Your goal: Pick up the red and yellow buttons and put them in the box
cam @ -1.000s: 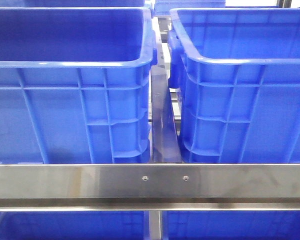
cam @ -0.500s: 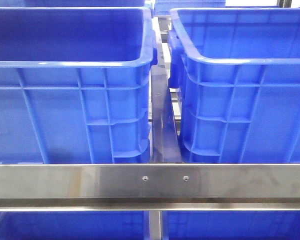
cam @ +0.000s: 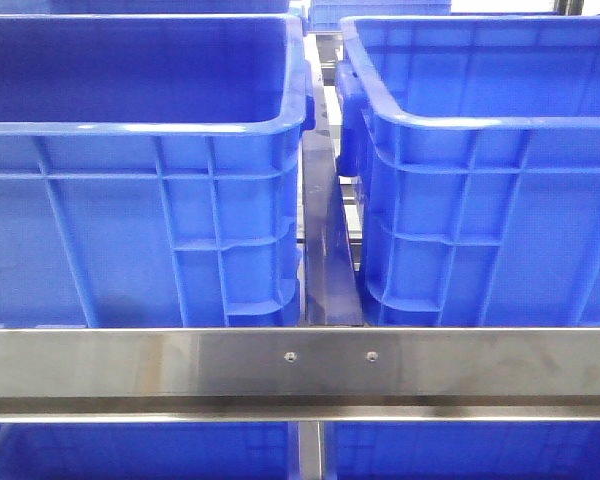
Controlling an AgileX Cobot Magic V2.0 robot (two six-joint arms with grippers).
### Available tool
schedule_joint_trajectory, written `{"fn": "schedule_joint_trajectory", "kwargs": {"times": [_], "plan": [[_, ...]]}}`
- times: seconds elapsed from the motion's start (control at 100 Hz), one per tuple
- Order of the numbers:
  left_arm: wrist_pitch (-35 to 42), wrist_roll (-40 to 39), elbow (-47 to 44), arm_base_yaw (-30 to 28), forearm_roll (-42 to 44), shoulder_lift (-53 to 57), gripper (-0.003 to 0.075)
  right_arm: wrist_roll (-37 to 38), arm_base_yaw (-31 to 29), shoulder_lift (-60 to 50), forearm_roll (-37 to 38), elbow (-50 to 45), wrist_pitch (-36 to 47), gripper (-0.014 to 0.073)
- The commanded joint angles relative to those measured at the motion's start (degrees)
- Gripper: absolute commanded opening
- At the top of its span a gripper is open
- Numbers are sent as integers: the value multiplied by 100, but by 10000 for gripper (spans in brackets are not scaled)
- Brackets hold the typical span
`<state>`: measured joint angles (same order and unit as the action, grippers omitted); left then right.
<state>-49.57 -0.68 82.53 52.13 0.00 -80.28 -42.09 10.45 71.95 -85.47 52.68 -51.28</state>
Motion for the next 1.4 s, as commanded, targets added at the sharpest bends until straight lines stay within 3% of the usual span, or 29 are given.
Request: {"fn": "schedule_joint_trajectory", "kwargs": {"times": [0.0,0.26,0.38,0.51,0.62,0.97,1.39], "plan": [[341,13,191,52,0,213,-19,-93,57,-32,-361,227,-102,500],[341,-15,191,52,0,213,7,-93,57,-19,-361,227,-102,215],[341,-15,191,52,0,213,147,-93,57,-19,-361,227,-102,195],[330,-15,191,52,0,213,391,-132,57,-19,-361,227,-97,195],[330,-15,191,52,0,213,491,-160,57,-19,-361,227,-91,195],[144,-209,191,-66,175,324,496,-447,57,-19,-361,227,444,195],[237,-460,-129,-1487,228,962,496,-628,57,-19,-361,227,764,195]]}}
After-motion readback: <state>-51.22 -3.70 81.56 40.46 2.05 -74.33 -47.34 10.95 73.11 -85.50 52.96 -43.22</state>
